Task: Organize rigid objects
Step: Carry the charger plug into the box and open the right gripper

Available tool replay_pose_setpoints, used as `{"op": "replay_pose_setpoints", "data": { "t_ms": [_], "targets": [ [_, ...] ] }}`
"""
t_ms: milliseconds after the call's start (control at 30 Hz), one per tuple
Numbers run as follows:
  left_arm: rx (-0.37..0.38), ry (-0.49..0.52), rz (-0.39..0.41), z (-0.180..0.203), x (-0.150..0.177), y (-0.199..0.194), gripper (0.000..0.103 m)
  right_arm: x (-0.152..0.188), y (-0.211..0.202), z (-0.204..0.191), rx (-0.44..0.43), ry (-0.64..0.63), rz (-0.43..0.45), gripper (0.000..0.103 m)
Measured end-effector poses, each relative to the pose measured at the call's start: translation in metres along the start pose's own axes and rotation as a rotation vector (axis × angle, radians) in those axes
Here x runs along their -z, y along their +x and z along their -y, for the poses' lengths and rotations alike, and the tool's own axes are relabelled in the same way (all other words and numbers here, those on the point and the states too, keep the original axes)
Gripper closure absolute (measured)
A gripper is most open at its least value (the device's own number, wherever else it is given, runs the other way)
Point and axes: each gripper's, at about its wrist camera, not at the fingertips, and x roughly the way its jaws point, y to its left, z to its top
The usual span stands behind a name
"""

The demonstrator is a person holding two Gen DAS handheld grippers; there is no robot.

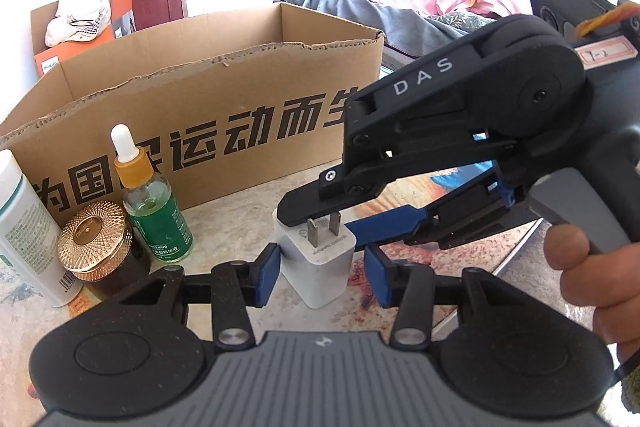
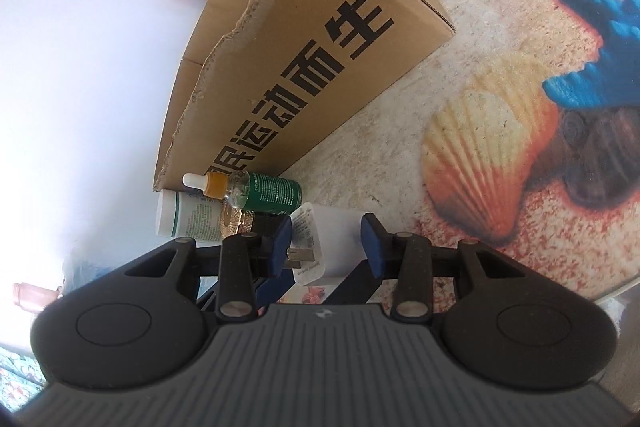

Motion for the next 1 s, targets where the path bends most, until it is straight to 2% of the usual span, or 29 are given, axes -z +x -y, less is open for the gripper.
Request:
{"op": "replay_pose_setpoints", "data": {
  "t_ms": [100,200,400,633,833,1000],
  "targets": [
    [-0.011,0.002,-0.006,-0.001,-0.004,0.007,0.058,-0.002,0.002,-0.004,0.016,-0.022,0.008,0.064],
    [-0.022,-0.017,-0.015,-0.004,-0.004,0.009,0.066,-0.004,0.004,-0.003,0.018,-0.023,0.017,0.063],
    [-0.021,-0.046,-0.020,-0.013,-0.012,0.011,0.074,0.000,0.003,-0.010,0.044,-0.048,0.024,0.065],
    [-0.037,-0.028,0.041,-0.009,-0.029,-0.017,0.075,0.002,-0.025,-0.037,0.028,-0.102,0.079,0.065],
    [-0.081,-0.007,0.141,-0.018,-0.077,-0.054,0.075,-0.014,-0.058,-0.099,-0.019,-0.246,0.167,0.064],
    [-0.094,-0.047,0.173,-0.044,-0.132,-0.057,0.075,-0.055,-0.061,-0.148,-0.020,-0.356,0.191,0.064]
  ]
}}
